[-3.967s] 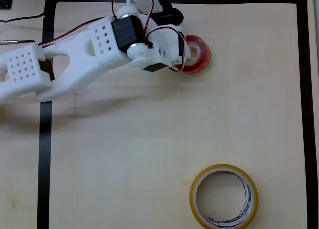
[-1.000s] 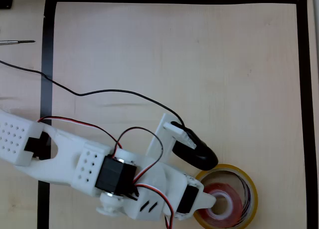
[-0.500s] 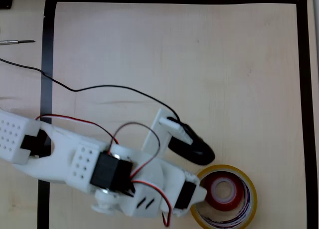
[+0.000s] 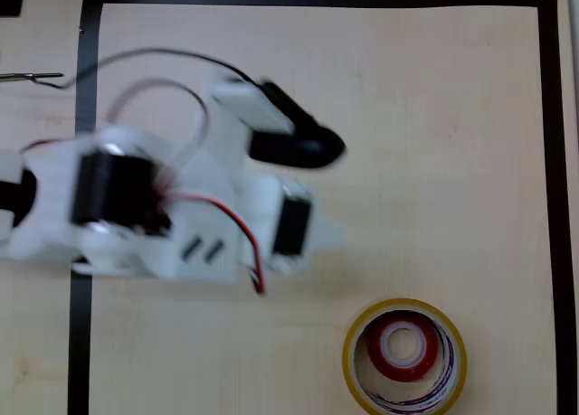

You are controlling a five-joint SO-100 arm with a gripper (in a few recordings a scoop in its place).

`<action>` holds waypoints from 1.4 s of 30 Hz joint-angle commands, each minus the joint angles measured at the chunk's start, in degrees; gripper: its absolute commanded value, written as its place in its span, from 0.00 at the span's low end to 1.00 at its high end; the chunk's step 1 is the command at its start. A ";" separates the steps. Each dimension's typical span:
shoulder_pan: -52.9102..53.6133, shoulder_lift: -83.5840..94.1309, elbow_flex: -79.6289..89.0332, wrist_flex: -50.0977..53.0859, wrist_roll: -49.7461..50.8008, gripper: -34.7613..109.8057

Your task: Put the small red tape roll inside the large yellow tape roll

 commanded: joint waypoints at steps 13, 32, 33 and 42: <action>-1.14 41.48 35.16 2.02 0.62 0.24; 1.05 140.98 154.07 -33.75 0.26 0.24; 1.67 141.50 154.51 -32.87 0.18 0.24; -3.08 151.61 170.77 -28.39 -2.37 0.24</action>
